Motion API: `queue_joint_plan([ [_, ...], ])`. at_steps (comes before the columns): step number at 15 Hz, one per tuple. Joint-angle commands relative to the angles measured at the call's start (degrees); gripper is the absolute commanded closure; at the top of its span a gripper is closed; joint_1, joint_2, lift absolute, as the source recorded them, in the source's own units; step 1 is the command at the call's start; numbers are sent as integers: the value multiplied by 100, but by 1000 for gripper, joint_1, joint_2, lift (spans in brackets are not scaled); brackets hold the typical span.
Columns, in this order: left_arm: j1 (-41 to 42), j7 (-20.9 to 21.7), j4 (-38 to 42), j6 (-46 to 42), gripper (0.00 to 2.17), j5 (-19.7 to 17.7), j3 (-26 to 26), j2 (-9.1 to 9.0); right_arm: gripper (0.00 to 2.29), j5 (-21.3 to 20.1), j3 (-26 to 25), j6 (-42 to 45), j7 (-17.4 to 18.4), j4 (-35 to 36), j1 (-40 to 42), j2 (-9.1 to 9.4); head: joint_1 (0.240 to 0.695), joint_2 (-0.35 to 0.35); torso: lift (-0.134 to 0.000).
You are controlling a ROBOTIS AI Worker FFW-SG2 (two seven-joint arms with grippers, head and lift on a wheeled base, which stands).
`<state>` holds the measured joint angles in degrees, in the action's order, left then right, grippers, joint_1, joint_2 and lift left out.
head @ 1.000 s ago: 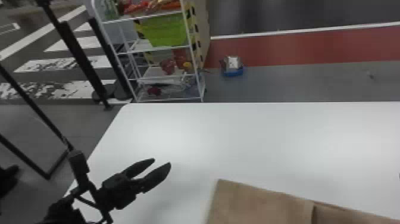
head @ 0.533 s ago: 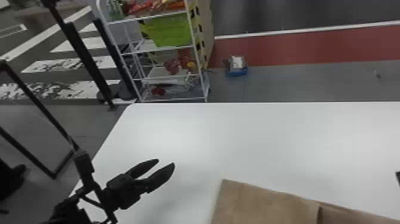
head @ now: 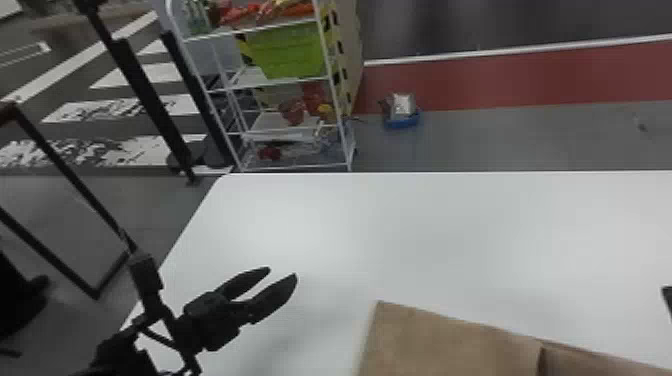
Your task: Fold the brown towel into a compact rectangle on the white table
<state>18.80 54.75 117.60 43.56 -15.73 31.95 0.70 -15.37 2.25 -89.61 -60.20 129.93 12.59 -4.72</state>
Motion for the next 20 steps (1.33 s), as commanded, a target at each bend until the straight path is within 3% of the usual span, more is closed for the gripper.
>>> queue_joint_plan([
  [1,1,0,0,0,63,0,21,0,539,-1,12,-47,-36,41,-28,-82,695,290,-124],
  [6,1,9,0,0,63,0,57,0,539,-19,12,-47,-150,155,-116,-196,695,288,-124],
  [8,1,9,0,0,63,0,74,0,539,-36,144,-47,-150,164,-178,-363,695,286,-124],
  [13,1,9,0,0,63,8,92,0,539,-326,496,-47,-176,164,-187,-539,695,287,-124],
  [20,-17,9,-62,0,63,8,109,0,552,-616,821,-47,-176,23,-257,-556,695,299,-124],
])
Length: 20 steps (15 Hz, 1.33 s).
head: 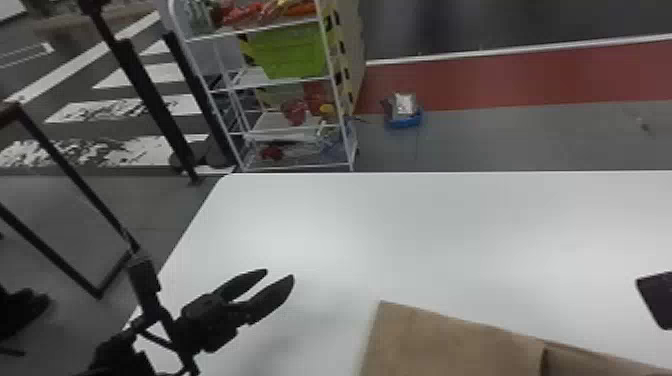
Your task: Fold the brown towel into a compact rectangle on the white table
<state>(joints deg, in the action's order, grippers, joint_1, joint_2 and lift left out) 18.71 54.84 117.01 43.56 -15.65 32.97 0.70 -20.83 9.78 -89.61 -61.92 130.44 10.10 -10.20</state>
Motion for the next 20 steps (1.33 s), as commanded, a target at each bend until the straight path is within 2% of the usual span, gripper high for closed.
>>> queue_joint_plan([
  [1,1,1,-3,0,63,0,8,0,606,-70,94,-47,-4,-36,-17,-35,695,301,-124],
  [6,-8,1,-12,0,63,0,8,9,660,-96,112,-47,-21,-62,-25,-61,695,304,-124],
  [7,-8,1,-12,0,63,0,8,9,788,-96,112,-47,-21,-89,-52,-61,695,304,-124],
  [8,-8,1,-21,0,63,0,8,0,822,-96,112,-47,-13,-133,-87,-44,695,303,-124],
  [17,-16,1,-30,0,63,9,-1,0,822,35,191,-47,-21,-423,-359,44,695,308,-124],
  [18,-8,1,-21,0,63,9,-1,0,772,-44,261,-47,-136,-414,-368,9,695,310,-124],
  [20,-8,1,-21,0,63,9,17,0,495,-53,252,-47,-206,-317,-359,-35,695,319,-124],
])
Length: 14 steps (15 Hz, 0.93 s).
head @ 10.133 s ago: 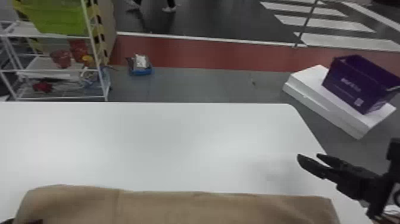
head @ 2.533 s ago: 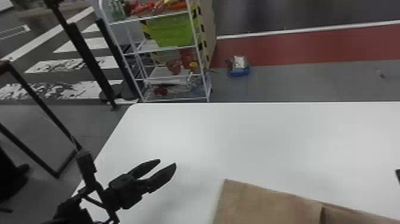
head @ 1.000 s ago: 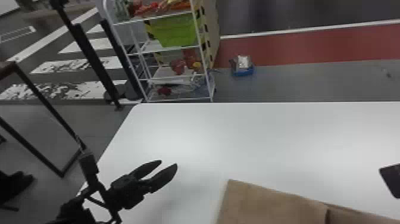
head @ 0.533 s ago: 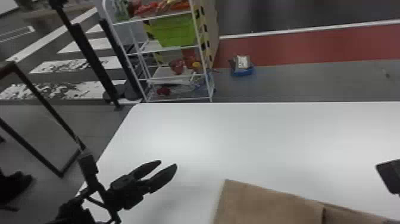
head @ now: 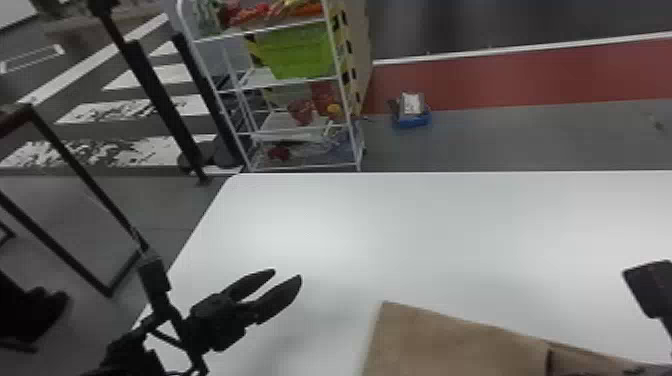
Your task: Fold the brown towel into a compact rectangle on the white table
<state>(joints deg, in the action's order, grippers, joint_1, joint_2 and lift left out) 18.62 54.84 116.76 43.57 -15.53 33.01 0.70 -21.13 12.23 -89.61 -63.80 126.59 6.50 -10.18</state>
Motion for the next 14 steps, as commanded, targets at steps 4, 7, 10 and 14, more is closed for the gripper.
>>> queue_joint_plan([
  [4,1,9,5,-1,63,-3,12,0,481,-40,-10,-47,-124,261,-17,-230,695,313,-124],
  [7,1,18,14,-1,63,-3,21,0,481,-145,227,-47,-185,261,-61,-362,695,307,-124],
  [10,1,27,5,-1,63,-3,30,0,481,-418,491,-47,-264,199,-123,-406,695,314,-124],
  [14,1,27,5,-1,63,-3,47,9,481,-681,781,-47,-335,6,-193,-406,695,327,-124],
])
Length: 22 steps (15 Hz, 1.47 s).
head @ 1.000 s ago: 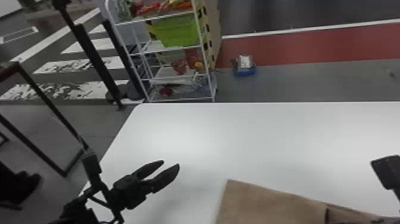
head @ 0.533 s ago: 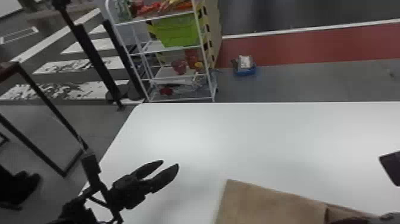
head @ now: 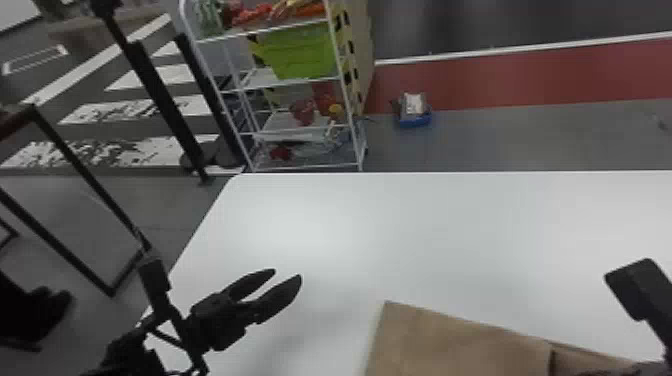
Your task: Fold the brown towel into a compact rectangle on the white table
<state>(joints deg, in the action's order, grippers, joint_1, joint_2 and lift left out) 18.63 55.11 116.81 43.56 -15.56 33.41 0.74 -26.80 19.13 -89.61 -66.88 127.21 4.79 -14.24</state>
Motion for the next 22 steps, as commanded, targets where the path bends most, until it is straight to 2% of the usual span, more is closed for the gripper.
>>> queue_joint_plan([
  [1,0,0,0,0,63,0,16,-4,481,-159,91,-47,-79,-56,-39,-9,695,329,-124],
  [4,0,0,-18,0,63,0,34,-4,481,-230,179,-47,-132,-65,-83,-88,695,334,-124],
  [8,0,0,-18,0,63,0,34,-4,529,-238,258,-47,-141,-109,-118,-88,695,333,-124],
  [11,0,0,-18,0,63,0,43,-4,508,-256,197,-47,-352,-56,-136,-114,695,340,-124],
  [18,-9,0,-18,0,63,0,60,5,508,-476,232,-47,-624,67,5,-343,695,334,-124],
  [22,-18,0,-35,0,63,0,60,-4,518,-608,372,-47,-624,32,-66,-325,695,329,-124],
])
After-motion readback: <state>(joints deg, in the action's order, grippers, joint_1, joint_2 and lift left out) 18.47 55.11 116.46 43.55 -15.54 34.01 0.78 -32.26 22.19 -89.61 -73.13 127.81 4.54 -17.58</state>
